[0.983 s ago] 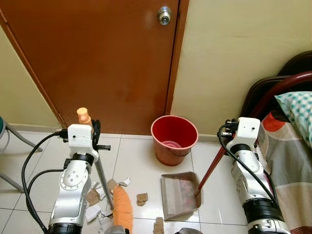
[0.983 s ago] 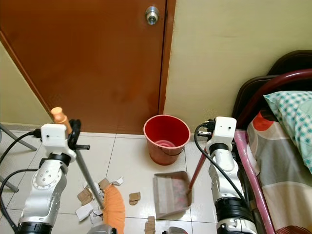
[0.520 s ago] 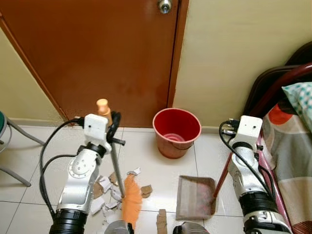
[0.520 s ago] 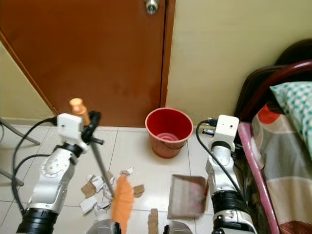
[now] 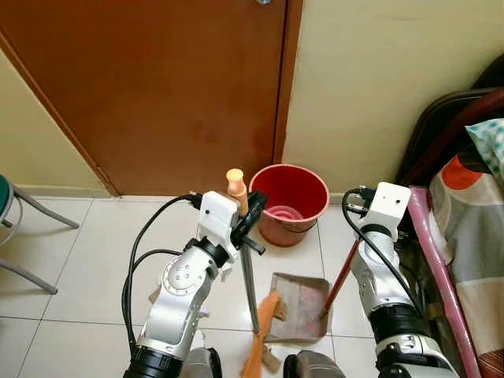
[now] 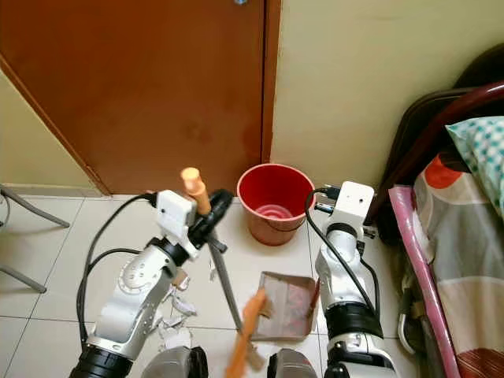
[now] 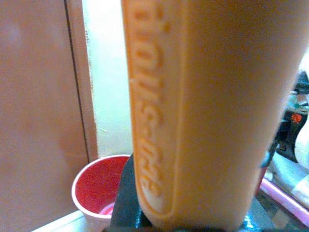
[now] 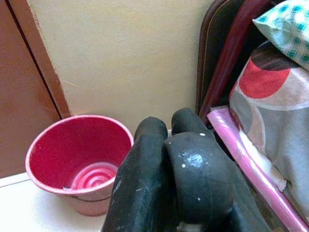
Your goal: Sweep floor
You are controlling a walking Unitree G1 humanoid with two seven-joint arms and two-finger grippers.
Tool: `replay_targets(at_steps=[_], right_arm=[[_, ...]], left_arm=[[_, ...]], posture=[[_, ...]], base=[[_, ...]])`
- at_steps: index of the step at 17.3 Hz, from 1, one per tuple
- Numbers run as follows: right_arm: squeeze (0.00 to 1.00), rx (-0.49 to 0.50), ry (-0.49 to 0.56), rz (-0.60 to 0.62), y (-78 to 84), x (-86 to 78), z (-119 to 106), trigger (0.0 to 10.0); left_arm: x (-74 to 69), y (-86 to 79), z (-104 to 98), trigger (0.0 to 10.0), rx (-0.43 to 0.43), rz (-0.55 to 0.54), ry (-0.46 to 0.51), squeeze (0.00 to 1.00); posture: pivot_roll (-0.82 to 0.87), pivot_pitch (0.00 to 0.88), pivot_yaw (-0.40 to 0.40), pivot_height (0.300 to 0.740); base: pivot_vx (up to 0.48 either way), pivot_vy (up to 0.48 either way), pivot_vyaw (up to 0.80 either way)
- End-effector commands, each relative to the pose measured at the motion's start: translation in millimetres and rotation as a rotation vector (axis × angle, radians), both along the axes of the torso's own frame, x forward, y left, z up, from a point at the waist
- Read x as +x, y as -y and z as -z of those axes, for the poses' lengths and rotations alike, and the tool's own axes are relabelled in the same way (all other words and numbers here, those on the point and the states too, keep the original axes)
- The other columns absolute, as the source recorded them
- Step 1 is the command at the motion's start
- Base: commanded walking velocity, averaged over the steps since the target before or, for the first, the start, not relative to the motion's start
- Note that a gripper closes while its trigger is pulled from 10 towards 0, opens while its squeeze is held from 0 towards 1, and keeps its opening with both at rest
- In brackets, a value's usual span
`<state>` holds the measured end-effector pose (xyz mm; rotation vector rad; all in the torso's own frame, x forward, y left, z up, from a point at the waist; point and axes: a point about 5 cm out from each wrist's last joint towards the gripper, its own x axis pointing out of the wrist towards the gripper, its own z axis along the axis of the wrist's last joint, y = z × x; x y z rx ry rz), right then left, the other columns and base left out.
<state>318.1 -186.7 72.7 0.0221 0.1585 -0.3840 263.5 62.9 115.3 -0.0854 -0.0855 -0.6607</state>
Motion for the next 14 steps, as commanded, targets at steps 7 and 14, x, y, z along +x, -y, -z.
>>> replay_targets(at_steps=[7,14], right_arm=[[0.0,0.087,0.046,-0.104,-12.6,12.4,-10.0,10.0],[0.0,0.139,0.09,-0.161,-12.9,17.8,-21.2,10.0]], left_arm=[[21.8,-24.7,-47.2,10.0,-0.05,-0.147,0.162,0.0],[24.6,-96.6,-93.5,10.0,-0.047,-0.49,0.326,0.0]], posture=[[-0.04,0.12,0.009,0.74],[-0.04,0.067,-0.033,0.74]], base=[[0.0,0.0,0.0],[0.0,0.0,0.0]])
